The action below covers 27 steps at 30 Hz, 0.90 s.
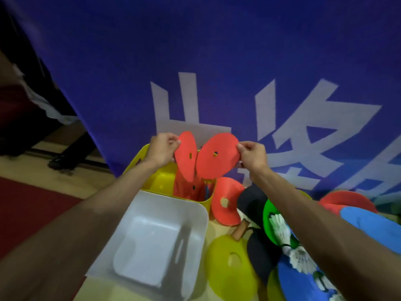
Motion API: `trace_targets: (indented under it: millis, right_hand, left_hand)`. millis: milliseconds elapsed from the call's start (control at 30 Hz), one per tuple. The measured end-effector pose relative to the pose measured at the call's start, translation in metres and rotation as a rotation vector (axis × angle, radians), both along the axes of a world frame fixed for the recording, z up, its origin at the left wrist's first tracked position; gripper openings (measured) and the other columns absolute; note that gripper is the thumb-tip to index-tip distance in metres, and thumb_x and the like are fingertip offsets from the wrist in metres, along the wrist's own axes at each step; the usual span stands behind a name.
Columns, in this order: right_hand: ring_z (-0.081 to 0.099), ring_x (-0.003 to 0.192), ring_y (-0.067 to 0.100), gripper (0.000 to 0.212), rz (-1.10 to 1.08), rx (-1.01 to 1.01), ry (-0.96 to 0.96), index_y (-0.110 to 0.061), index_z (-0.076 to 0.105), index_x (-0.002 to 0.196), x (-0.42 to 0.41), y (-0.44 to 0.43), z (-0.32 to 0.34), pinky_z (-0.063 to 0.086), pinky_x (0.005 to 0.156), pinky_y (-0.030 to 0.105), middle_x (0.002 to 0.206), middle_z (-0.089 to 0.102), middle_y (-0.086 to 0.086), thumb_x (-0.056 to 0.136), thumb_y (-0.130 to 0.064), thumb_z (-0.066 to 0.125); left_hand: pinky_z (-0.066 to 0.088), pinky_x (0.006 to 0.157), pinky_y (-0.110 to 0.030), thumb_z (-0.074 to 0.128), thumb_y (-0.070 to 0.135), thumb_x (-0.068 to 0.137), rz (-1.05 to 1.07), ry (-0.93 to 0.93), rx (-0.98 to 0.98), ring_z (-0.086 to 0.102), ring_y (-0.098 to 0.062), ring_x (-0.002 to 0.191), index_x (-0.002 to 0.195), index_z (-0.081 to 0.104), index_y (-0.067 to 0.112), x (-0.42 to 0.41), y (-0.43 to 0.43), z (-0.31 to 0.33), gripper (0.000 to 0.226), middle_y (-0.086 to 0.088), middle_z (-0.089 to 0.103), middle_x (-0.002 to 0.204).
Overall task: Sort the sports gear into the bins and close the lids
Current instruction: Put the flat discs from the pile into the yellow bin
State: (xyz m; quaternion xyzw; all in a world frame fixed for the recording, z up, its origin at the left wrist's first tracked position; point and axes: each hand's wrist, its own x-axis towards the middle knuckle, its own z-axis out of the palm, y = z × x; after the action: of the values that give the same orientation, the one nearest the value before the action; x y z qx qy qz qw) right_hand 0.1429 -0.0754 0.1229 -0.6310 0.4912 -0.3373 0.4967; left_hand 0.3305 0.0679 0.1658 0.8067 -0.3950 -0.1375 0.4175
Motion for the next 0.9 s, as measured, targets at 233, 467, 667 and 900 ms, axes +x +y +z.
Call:
trace_targets:
  millis: [233,467,667,900]
  right_hand:
    - [0.063,0.051,0.016,0.016,0.065,0.187,0.016,-0.007,0.069,0.098,0.062,0.043,-0.032,0.06,0.06,0.042,0.068,0.064,0.005,0.095,-0.017,0.056]
    - [0.066,0.066,0.018,0.018,0.177,0.343,0.021,-0.006,0.06,0.11,0.066,0.054,-0.048,0.056,0.046,0.026,0.095,0.067,0.011,0.095,-0.004,0.051]
    - [0.064,0.069,0.017,0.02,0.211,0.333,0.03,-0.007,0.059,0.113,0.039,0.046,-0.038,0.057,0.054,0.028,0.098,0.066,0.009,0.094,-0.003,0.052]
    - [0.064,0.07,0.019,0.02,0.18,0.232,0.173,-0.007,0.061,0.112,-0.032,0.028,-0.037,0.054,0.056,0.026,0.095,0.065,0.011,0.092,-0.007,0.056]
  left_hand:
    - [0.054,0.077,-0.033,0.061,0.013,0.09,0.024,-0.115,0.15,0.068,-0.028,0.083,0.107,0.069,0.006,0.045,0.018,-0.044,0.02,-0.015,0.072,0.091]
    - [0.057,0.077,-0.047,0.052,-0.002,0.089,0.107,0.238,0.126,0.067,-0.033,0.087,0.119,0.058,0.008,0.057,0.02,-0.079,0.032,-0.013,0.066,0.105]
    - [0.043,0.082,-0.025,0.061,0.013,0.084,0.083,0.123,0.145,0.06,-0.021,0.102,0.115,0.062,0.013,0.032,0.008,-0.077,0.031,-0.003,0.067,0.108]
    - [0.042,0.09,-0.025,0.065,0.022,0.083,-0.101,0.044,0.139,0.059,-0.017,0.108,0.11,0.066,0.016,-0.035,-0.015,-0.07,0.027,0.0,0.067,0.111]
